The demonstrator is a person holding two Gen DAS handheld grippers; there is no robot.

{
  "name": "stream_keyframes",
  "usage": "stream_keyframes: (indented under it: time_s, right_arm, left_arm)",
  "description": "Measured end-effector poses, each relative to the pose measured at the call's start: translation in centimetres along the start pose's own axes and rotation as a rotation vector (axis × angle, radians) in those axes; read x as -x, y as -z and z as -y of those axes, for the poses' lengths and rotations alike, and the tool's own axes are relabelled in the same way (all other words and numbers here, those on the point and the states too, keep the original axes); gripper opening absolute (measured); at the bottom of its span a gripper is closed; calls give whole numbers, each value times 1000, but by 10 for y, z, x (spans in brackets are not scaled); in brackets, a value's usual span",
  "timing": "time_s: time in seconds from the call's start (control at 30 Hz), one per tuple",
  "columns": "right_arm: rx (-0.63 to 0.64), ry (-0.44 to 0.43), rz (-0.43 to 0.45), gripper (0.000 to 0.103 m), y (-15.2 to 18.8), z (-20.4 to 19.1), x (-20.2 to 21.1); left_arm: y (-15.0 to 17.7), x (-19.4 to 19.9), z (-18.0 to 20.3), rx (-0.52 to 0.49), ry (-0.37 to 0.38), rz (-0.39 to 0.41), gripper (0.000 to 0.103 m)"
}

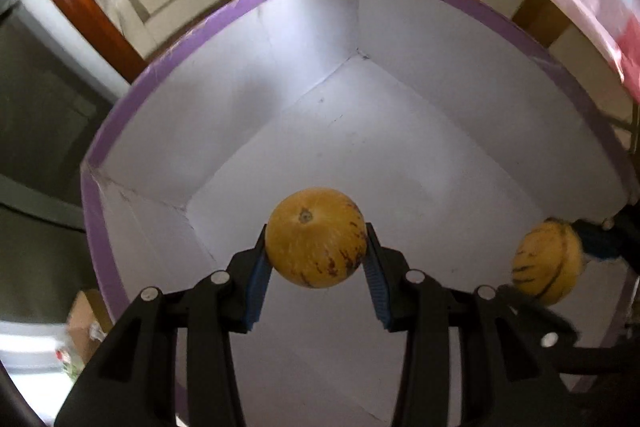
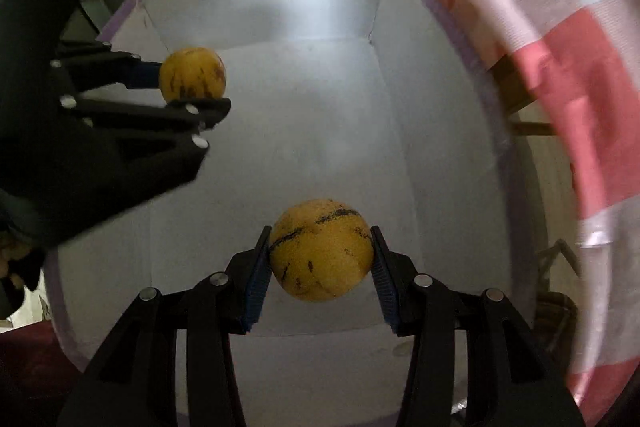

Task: Organize fruits
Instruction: 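Carry both yellow melons to the white box and lower them inside, then open both tools to release the melons into the box, then grasp an orange with the left tool while the right tool grasps a dark red apple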

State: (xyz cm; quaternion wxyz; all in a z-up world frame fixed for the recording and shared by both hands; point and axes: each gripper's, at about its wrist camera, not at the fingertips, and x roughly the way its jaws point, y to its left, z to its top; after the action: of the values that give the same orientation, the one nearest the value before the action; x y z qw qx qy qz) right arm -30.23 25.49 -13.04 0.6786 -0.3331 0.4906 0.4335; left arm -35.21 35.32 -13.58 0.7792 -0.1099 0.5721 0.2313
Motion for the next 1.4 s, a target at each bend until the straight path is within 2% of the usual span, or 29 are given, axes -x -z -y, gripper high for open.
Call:
stream_keyframes:
  time_s: [0.1, 0.17, 0.23, 0.37, 0.5, 0.53, 0.6, 0.63, 0.67, 0.77, 0.8, 0.87, 0.93, 1.03, 1.1, 1.17, 1.3, 1.4]
  right_arm:
    - [2, 1, -21, 47, 1, 1, -3]
    - [-7, 2, -11, 52, -2, 4, 1]
    - [-22, 4, 19, 63, -4, 4, 10]
    - [-63, -13, 93, 63, 1, 12, 45]
    - [-102, -68, 223, 65, 16, 26, 105]
    - [-116, -63, 275, 63, 21, 34, 126]
    - [-144, -68, 373, 70, 34, 54, 166]
    - [-159, -46, 407, 74, 41, 61, 179]
    - [-196, 1, 469, 76, 52, 76, 203]
    - [-327, -11, 594, 78, 89, 123, 251]
    - [-392, 16, 647, 82, 108, 145, 269]
    - [-476, 99, 708, 87, 134, 181, 288]
    - [-612, 191, 743, 87, 165, 231, 299]
    - [-854, 261, 736, 87, 208, 311, 296]
    - [-996, 352, 686, 87, 234, 362, 289]
    - [-1062, 411, 650, 87, 246, 384, 276]
    - [-1128, 457, 559, 87, 262, 456, 258]
    - [-1120, 466, 488, 87, 255, 499, 241]
  left_arm:
    - [-4, 1, -4, 6, -28, 4, 44]
    - [-5, 2, -4, 18, -13, 3, 45]
    - [-4, 8, -5, 18, -41, 27, 67]
    - [-12, 35, 1, 14, -77, 100, 73]
    - [-31, 90, 9, 25, -117, 304, 88]
    - [-38, 112, 16, 23, -125, 387, 95]
    - [-54, 146, 34, 10, -122, 517, 102]
    - [-63, 159, 48, -4, -114, 572, 102]
    - [-72, 170, 63, -22, -104, 608, 102]
    - [-99, 206, 119, -95, -46, 679, 102]
    - [-106, 216, 138, -114, -14, 692, 102]
    - [-126, 233, 190, -151, 122, 685, 102]
    - [-149, 234, 233, -182, 236, 648, 102]
    - [-175, 216, 318, -257, 340, 586, 102]
    - [-189, 195, 376, -293, 395, 535, 102]
    - [-207, 176, 428, -282, 482, 467, 101]
    - [-231, 152, 497, -249, 523, 416, 101]
    - [-237, 147, 522, -264, 505, 408, 101]
